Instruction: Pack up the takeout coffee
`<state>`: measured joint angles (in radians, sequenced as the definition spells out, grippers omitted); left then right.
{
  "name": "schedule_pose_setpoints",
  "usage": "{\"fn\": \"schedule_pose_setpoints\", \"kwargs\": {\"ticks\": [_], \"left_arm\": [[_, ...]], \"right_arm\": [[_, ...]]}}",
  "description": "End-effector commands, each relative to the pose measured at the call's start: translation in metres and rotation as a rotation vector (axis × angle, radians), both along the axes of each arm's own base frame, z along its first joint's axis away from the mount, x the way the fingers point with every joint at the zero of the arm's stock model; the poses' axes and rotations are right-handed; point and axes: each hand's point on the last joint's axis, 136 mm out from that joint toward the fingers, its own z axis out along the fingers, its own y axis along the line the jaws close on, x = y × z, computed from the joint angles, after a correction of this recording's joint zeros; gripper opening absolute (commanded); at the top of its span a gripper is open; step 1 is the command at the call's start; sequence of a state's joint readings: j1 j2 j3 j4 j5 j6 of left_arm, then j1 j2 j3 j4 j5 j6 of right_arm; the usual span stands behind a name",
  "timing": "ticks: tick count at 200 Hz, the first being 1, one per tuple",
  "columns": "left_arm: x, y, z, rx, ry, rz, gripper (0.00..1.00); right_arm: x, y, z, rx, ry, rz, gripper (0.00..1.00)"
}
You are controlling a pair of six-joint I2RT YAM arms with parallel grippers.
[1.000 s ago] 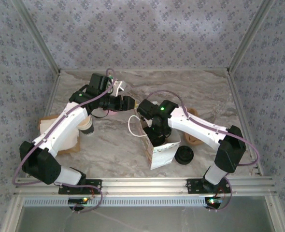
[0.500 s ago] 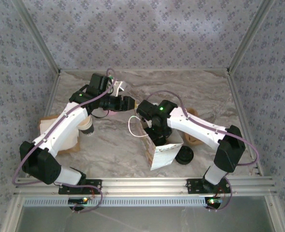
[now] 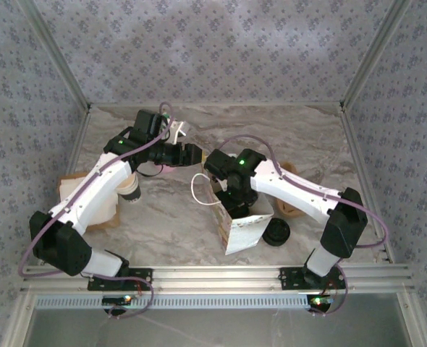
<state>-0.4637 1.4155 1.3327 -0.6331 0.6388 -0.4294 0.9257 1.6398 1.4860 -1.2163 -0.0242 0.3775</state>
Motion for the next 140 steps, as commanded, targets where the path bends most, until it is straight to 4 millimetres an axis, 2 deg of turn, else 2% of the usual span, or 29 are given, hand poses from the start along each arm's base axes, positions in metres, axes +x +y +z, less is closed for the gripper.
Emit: {"fn": "schedule_pose_setpoints", "kwargs": {"ticks": [1,140], "left_arm": [[0.0014,0.0043,0.0030,0.017,-0.017,0.004,0.55],[0.0018,0.0046,0.0037,0.016,-0.018,0.005,0.55]], "right_arm": [[-0.0114,-0.0051,-0.0054,-0.026,0.052,-0.009,0.71],[-0.0100,-0.0017,-0.0066,-0.017,0.053,-0.009,0.71]]}}
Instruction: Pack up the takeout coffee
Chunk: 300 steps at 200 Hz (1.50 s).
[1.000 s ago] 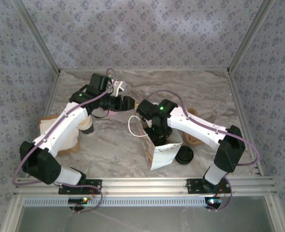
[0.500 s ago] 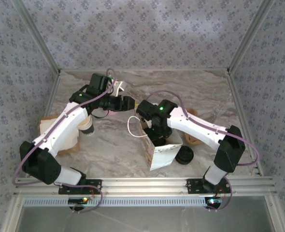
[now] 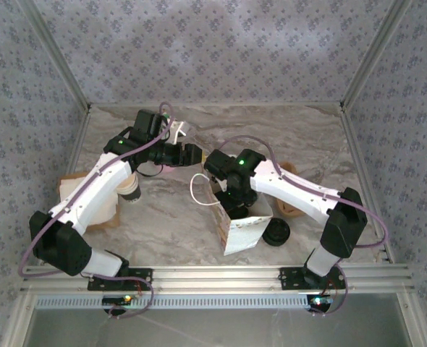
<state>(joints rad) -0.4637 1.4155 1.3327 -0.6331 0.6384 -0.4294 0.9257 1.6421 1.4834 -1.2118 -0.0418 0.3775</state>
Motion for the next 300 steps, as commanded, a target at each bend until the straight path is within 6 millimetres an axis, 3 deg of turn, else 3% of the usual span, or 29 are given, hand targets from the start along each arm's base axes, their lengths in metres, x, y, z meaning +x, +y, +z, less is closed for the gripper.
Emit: {"fn": "schedule_pose_setpoints", "kwargs": {"ticks": [1,300], "left_arm": [[0.002,0.005,0.004,0.015,-0.018,0.006,0.55],[0.002,0.005,0.002,0.023,-0.013,0.005,0.55]], "right_arm": [[-0.008,-0.004,-0.005,-0.028,0.039,-0.011,0.71],[-0.002,0.009,-0.017,0.029,0.033,-0.004,0.71]]}}
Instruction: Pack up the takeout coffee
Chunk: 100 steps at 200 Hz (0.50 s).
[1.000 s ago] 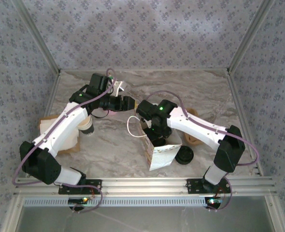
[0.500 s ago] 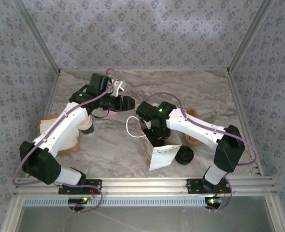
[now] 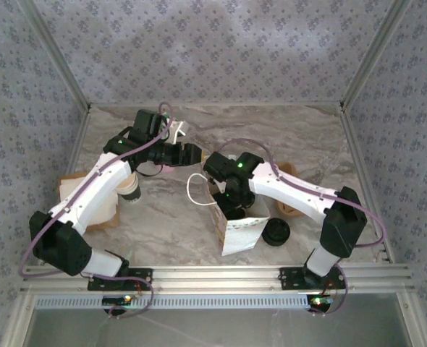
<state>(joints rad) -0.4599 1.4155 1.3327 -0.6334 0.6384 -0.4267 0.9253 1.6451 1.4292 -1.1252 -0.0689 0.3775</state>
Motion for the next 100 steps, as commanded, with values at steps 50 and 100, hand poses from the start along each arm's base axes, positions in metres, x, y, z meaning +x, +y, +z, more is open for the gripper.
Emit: {"fn": "schedule_pose_setpoints", "kwargs": {"ticks": [50,100], "left_arm": [[0.0014,0.0045,0.0005,0.023,-0.010,0.003,0.55],[0.0013,0.0045,0.0005,0.023,-0.010,0.003,0.54]], "right_arm": [[-0.0038,-0.0010,-0.0044,-0.011,0.028,-0.004,0.71],[-0.0040,-0.0010,-0.0040,-0.010,0.028,-0.004,0.71]]}}
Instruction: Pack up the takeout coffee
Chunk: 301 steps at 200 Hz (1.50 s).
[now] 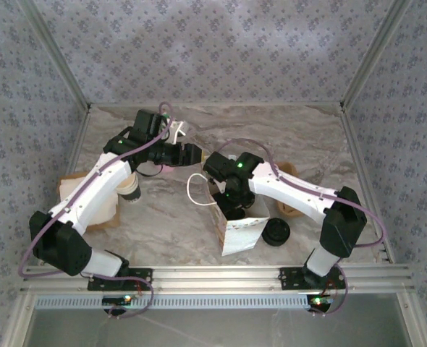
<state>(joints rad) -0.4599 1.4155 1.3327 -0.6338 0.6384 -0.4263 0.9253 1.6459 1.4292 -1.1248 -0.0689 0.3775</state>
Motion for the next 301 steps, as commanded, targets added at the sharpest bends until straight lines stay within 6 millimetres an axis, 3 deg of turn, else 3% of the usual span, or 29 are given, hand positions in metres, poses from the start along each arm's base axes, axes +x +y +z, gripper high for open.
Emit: {"fn": "schedule_pose_setpoints", "kwargs": {"ticks": [1,301], "left_arm": [[0.0013,0.0044,0.0005,0.023,-0.010,0.003,0.54],[0.0016,0.0043,-0.0006,0.023,-0.009,0.003,0.54]], "right_arm": [[-0.0038,-0.0012,-0.0038,-0.010,0.028,-0.005,0.71],[-0.0110,-0.0058,-0.0108,-0.061,0.137,0.015,0.72]]}}
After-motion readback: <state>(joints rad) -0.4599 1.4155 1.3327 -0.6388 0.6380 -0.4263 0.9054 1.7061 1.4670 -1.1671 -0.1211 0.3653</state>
